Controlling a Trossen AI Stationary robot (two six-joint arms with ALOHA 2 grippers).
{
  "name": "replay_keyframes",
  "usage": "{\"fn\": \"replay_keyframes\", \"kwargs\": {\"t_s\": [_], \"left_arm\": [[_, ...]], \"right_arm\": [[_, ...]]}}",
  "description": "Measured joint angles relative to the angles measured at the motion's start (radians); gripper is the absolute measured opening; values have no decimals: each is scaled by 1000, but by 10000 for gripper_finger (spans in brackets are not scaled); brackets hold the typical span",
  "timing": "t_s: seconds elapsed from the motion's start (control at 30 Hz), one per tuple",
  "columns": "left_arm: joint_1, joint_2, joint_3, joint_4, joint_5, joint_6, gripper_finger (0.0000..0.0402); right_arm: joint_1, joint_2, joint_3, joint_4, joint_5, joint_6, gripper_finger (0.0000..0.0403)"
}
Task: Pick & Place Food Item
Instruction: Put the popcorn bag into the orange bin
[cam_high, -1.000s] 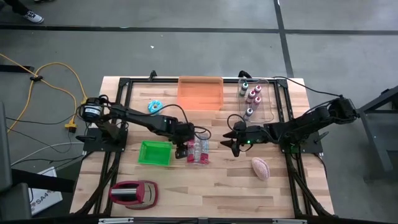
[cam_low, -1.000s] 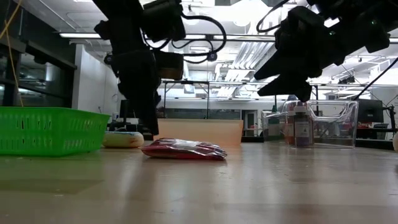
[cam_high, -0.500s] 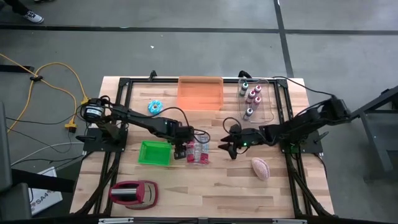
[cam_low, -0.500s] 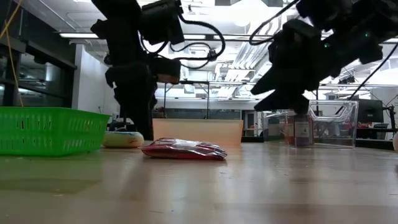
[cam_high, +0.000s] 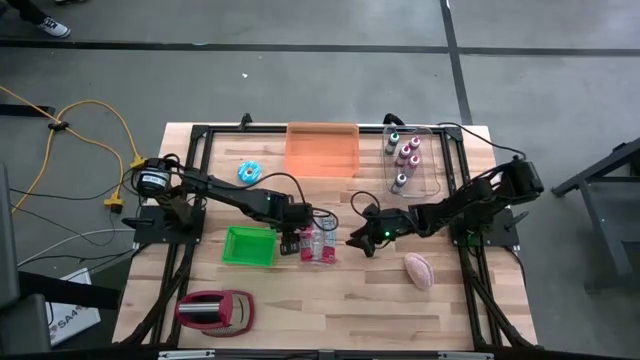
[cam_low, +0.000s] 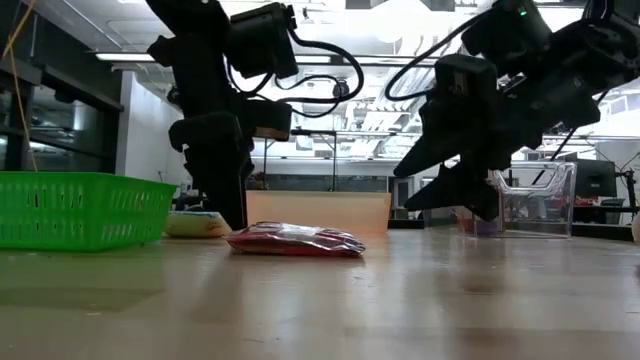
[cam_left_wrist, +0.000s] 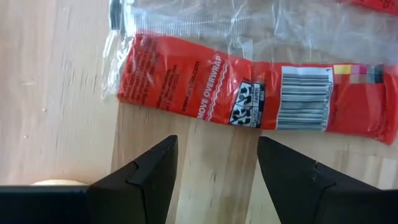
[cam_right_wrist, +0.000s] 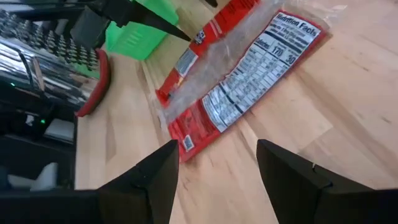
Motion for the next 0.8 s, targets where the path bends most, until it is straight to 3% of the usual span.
{"fn": "replay_keyframes", "kwargs": {"t_s": [0.23, 0.5, 0.8], "left_arm": [[2, 28, -1, 32, -4, 34, 214], [3, 49, 0, 71, -6, 61, 214], [3, 49, 0, 100, -30, 84, 214]], "right_arm": [[-16, 0, 44, -59, -43, 18, 204], [-62, 0, 182, -381, -92, -39, 204], [-84, 0, 203, -442, -111, 14, 204]]}}
